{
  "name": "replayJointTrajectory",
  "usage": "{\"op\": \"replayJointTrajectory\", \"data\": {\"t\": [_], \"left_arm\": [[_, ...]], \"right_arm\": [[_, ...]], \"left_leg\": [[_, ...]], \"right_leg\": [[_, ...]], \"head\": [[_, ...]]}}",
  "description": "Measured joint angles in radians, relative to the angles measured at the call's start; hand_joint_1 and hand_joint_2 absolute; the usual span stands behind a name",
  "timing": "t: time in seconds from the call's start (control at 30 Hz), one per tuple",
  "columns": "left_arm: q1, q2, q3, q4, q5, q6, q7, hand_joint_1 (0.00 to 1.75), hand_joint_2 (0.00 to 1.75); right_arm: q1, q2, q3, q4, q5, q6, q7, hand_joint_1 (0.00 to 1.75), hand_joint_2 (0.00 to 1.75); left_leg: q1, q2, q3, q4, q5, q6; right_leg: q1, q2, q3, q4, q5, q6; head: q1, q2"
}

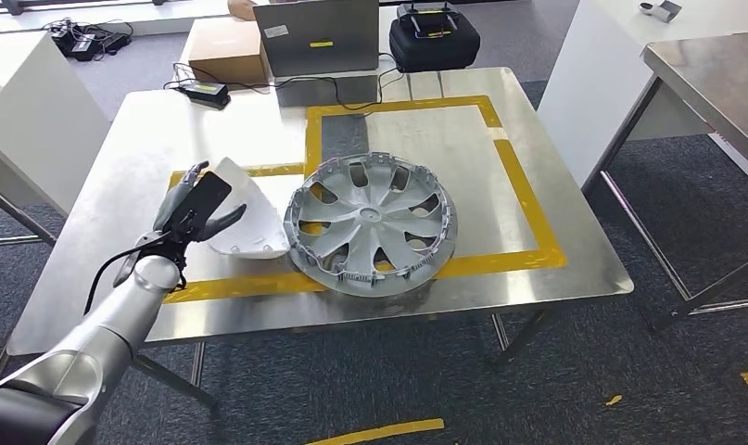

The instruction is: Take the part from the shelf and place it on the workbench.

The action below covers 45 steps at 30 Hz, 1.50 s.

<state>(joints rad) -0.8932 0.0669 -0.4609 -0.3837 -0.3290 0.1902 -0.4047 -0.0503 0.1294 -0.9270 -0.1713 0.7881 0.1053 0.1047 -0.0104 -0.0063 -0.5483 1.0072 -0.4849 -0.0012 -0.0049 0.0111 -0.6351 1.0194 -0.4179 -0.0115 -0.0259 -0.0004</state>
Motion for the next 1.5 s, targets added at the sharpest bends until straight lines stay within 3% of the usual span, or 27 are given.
{"op": "replayJointTrajectory", "data": {"t": [0.23, 0.37, 0.43, 0.5, 0.57, 0.63, 0.67, 0.7, 0.77, 0.83, 0.93, 0.97, 1.0, 1.07, 1.13, 1.17, 1.2, 1.27, 1.33, 1.43, 1.47, 1.5], "left_arm": [[-0.009, 0.023, 0.057, -0.108, 0.078, -0.040, -0.071, 0.00, 0.00], [-0.011, 0.047, 0.099, -0.242, 0.116, -0.060, -0.076, 0.00, 0.00], [0.000, 0.054, 0.120, -0.330, 0.130, -0.065, -0.066, 0.00, 0.00], [0.018, 0.057, 0.137, -0.417, 0.137, -0.068, -0.054, 0.00, 0.00], [0.042, 0.060, 0.148, -0.489, 0.136, -0.069, -0.044, 0.00, 0.00], [0.075, 0.065, 0.155, -0.549, 0.131, -0.067, -0.035, 0.00, 0.00], [0.091, 0.069, 0.157, -0.576, 0.127, -0.065, -0.033, 0.00, 0.00], [0.105, 0.072, 0.159, -0.600, 0.124, -0.062, -0.031, 0.00, 0.00], [0.124, 0.081, 0.167, -0.648, 0.120, -0.056, -0.029, 0.00, 0.00], [0.139, 0.090, 0.178, -0.693, 0.118, -0.049, -0.027, 0.00, 0.00], [0.162, 0.105, 0.194, -0.745, 0.114, -0.040, -0.023, 0.00, 0.00], [0.172, 0.111, 0.201, -0.758, 0.114, -0.040, -0.022, 0.00, 0.00], [0.181, 0.119, 0.207, -0.770, 0.114, -0.039, -0.022, 0.00, 0.00], [0.197, 0.132, 0.220, -0.787, 0.114, -0.039, -0.022, 0.00, 0.00], [0.210, 0.138, 0.229, -0.796, 0.114, -0.040, -0.023, 0.00, 0.00], [0.216, 0.141, 0.231, -0.798, 0.113, -0.040, -0.024, 0.00, 0.00], [0.220, 0.143, 0.232, -0.800, 0.111, -0.039, -0.025, 0.00, 0.00], [0.223, 0.147, 0.233, -0.805, 0.106, -0.036, -0.030, 0.00, 0.00], [0.223, 0.149, 0.234, -0.810, 0.101, -0.031, -0.035, 0.00, 0.00], [0.227, 0.154, 0.236, -0.813, 0.099, -0.022, -0.040, 0.00, 0.00], [0.231, 0.155, 0.237, -0.816, 0.099, -0.018, -0.042, 0.00, 0.00], [0.237, 0.155, 0.239, -0.819, 0.099, -0.014, -0.044, 0.00, 0.00]], "right_arm": [[0.000, 0.000, -0.004, 0.000, 0.000, -0.003, -0.002, 0.00, 0.00], [0.002, 0.003, -0.008, 0.000, -0.003, -0.006, -0.006, 0.00, 0.00], [0.002, 0.005, -0.013, 0.000, -0.005, -0.009, -0.010, 0.00, 0.00], [0.002, 0.005, -0.019, 0.000, -0.005, -0.011, -0.013, 0.00, 0.00], [0.002, 0.006, -0.023, 0.000, -0.005, -0.008, -0.015, 0.00, 0.00], [0.003, 0.006, -0.023, 0.000, -0.004, -0.003, -0.016, 0.00, 0.00], [0.003, 0.005, -0.023, 0.000, -0.003, -0.001, -0.017, 0.00, 0.00], [0.003, 0.004, -0.023, 0.000, -0.003, 0.001, -0.018, 0.00, 0.00], [0.002, 0.004, -0.023, 0.000, -0.002, 0.002, -0.022, 0.00, 0.00], [0.000, 0.005, -0.025, 0.000, -0.002, 0.002, -0.026, 0.00, 0.00], [-0.002, 0.006, -0.030, 0.000, -0.002, 0.002, -0.027, 0.00, 0.00], [-0.002, 0.006, -0.031, 0.000, -0.002, 0.002, -0.027, 0.00, 0.00], [-0.002, 0.006, -0.031, 0.000, -0.001, 0.003, -0.026, 0.00, 0.00], [-0.001, 0.006, -0.032, 0.000, 0.000, 0.003, -0.025, 0.00, 0.00], [0.000, 0.006, -0.032, 0.000, 0.000, 0.003, -0.024, 0.00, 0.00], [0.000, 0.006, -0.032, 0.000, 0.000, 0.003, -0.023, 0.00, 0.00], [0.000, 0.006, -0.032, 0.000, 0.001, 0.003, -0.023, 0.00, 0.00], [-0.001, 0.006, -0.032, 0.000, 0.001, 0.004, -0.024, 0.00, 0.00], [-0.001, 0.008, -0.032, 0.000, 0.001, 0.004, -0.025, 0.00, 0.00], [0.000, 0.009, -0.034, 0.000, 0.001, 0.003, -0.027, 0.00, 0.00], [0.000, 0.009, -0.035, 0.000, 0.000, 0.002, -0.027, 0.00, 0.00], [0.001, 0.008, -0.036, 0.000, 0.000, 0.002, -0.024, 0.00, 0.00]], "left_leg": [[0.000, 0.000, 0.000, 0.000, 0.000, 0.000], [-0.007, 0.000, -0.004, 0.008, 0.000, 0.012], [-0.001, 0.002, 0.003, -0.009, 0.014, 0.018], [0.009, 0.007, 0.009, -0.031, 0.032, 0.023], [0.014, 0.010, 0.004, -0.036, 0.040, 0.024], [0.017, 0.011, -0.007, -0.029, 0.042, 0.020], [0.020, 0.012, -0.013, -0.023, 0.043, 0.017], [0.025, 0.012, -0.020, -0.015, 0.042, 0.013], [0.032, 0.012, -0.037, 0.005, 0.039, -0.003], [0.030, 0.009, -0.052, 0.024, 0.035, -0.020], [0.029, 0.004, -0.062, 0.034, 0.037, -0.039], [0.031, 0.004, -0.069, 0.044, 0.025, -0.044], [0.032, 0.004, -0.080, 0.071, -0.001, -0.047], [0.031, 0.005, -0.117, 0.177, -0.084, -0.049], [0.028, 0.005, -0.144, 0.284, -0.141, -0.045], [0.026, 0.005, -0.138, 0.300, -0.142, -0.040], [0.023, 0.005, -0.113, 0.280, -0.125, -0.032], [0.011, 0.005, -0.024, 0.157, -0.086, -0.007], [-0.001, 0.009, 0.045, 0.050, -0.075, 0.005], [-0.007, 0.013, 0.049, 0.013, -0.056, 0.011], [-0.005, 0.015, 0.044, 0.007, -0.043, 0.017], [-0.002, 0.017, 0.038, 0.000, -0.028, 0.024]], "right_leg": [[0.000, 0.000, 0.000, 0.000, 0.000, 0.000], [-0.004, 0.000, 0.001, -0.004, 0.007, 0.009], [-0.001, 0.001, 0.003, -0.007, 0.008, 0.015], [0.002, 0.001, -0.013, 0.032, -0.028, 0.022], [-0.003, -0.002, -0.062, 0.153, -0.100, 0.031], [-0.012, -0.004, -0.100, 0.257, -0.140, 0.040], [-0.016, -0.005, -0.094, 0.260, -0.133, 0.045], [-0.020, -0.007, -0.068, 0.222, -0.112, 0.050], [-0.027, -0.007, 0.009, 0.099, -0.071, 0.061], [-0.029, 0.000, 0.039, 0.042, -0.059, 0.053], [-0.029, 0.003, 0.024, 0.045, -0.061, 0.019], [-0.028, 0.002, 0.019, 0.044, -0.055, 0.009], [-0.027, 0.001, 0.014, 0.042, -0.048, 0.000], [-0.023, 0.000, -0.001, 0.038, -0.033, -0.011], [-0.015, 0.000, -0.021, 0.038, -0.017, -0.016], [-0.010, -0.001, -0.031, 0.038, -0.008, -0.018], [-0.006, -0.001, -0.041, 0.038, 0.000, -0.019], [0.001, -0.001, -0.057, 0.038, 0.017, -0.020], [0.002, -0.002, -0.064, 0.034, 0.035, -0.013], [-0.003, -0.003, -0.062, 0.020, 0.060, 0.008], [-0.003, -0.003, -0.065, 0.022, 0.054, 0.014], [-0.003, -0.003, -0.073, 0.038, 0.030, 0.019]], "head": [[0.000, 0.000], [0.000, 0.000], [0.000, 0.000], [0.002, 0.000], [0.005, 0.000], [0.005, 0.000], [0.005, 0.000], [0.005, 0.000], [0.007, 0.000], [0.008, 0.000], [0.008, 0.000], [0.008, 0.000], [0.008, 0.000], [0.007, 0.000], [0.007, 0.000], [0.007, 0.000], [0.007, 0.000], [0.007, 0.000], [0.008, 0.000], [0.004, 0.000], [0.004, 0.000], [0.004, 0.000]]}}
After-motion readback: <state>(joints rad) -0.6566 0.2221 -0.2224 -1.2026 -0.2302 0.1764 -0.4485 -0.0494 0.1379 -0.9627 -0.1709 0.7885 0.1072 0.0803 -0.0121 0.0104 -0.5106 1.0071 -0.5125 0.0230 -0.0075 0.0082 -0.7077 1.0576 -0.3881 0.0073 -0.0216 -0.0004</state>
